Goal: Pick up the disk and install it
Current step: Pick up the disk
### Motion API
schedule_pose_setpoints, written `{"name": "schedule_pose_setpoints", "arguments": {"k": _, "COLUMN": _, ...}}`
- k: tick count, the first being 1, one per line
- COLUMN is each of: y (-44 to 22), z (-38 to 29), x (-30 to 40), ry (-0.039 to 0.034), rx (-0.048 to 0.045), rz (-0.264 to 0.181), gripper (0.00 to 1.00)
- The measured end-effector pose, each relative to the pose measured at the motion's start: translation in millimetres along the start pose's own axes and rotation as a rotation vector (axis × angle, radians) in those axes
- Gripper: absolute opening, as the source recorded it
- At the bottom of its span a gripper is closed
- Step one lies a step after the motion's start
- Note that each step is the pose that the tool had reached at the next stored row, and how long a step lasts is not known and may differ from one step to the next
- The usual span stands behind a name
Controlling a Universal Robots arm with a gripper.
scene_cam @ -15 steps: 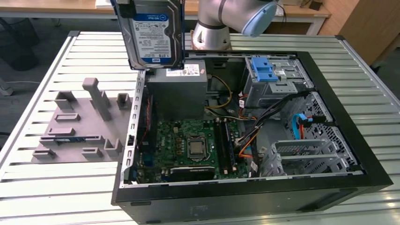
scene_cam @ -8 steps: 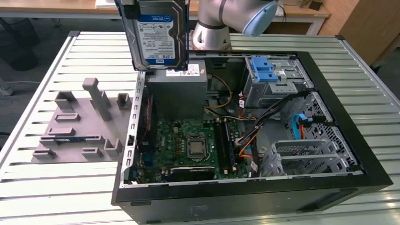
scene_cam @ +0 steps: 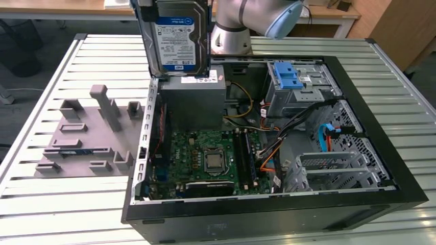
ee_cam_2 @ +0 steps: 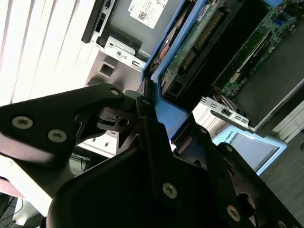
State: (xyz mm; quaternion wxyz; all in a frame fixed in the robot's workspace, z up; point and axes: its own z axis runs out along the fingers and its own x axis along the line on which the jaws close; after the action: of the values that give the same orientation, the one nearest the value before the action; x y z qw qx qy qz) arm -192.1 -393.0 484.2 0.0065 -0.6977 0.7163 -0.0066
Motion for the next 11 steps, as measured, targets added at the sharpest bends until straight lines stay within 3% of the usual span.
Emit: {"name": "schedule_pose_setpoints", "arguments": {"k": 11, "y": -10.4, "z": 0.2, "x": 1.2, "ry": 0.0000, "rx": 0.0000, "rz": 0.000, "gripper": 0.36}}
